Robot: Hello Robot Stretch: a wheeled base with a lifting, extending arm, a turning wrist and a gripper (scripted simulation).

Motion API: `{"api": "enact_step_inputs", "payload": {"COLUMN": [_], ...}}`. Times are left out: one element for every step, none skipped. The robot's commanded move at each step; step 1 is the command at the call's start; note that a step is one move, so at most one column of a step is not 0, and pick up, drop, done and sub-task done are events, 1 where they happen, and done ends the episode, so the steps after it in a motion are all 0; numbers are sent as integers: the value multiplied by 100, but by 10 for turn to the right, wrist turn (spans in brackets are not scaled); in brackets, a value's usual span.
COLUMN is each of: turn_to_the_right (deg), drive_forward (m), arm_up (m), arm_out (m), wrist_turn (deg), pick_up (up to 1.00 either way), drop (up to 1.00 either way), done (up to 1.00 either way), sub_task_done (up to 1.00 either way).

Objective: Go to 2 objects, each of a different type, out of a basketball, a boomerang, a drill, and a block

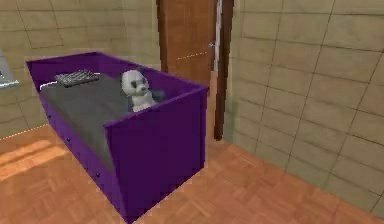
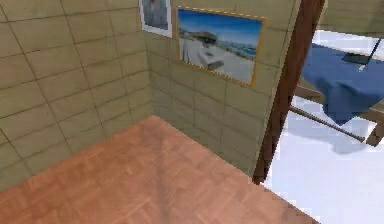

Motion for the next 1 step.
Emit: {"api": "enact_step_inputs", "payload": {"turn_to_the_right": [-300], "drive_forward": [0], "arm_up": [0], "arm_out": [0], "wrist_turn": [0], "pick_up": [0], "drop": [0], "done": [0], "sub_task_done": [0]}}
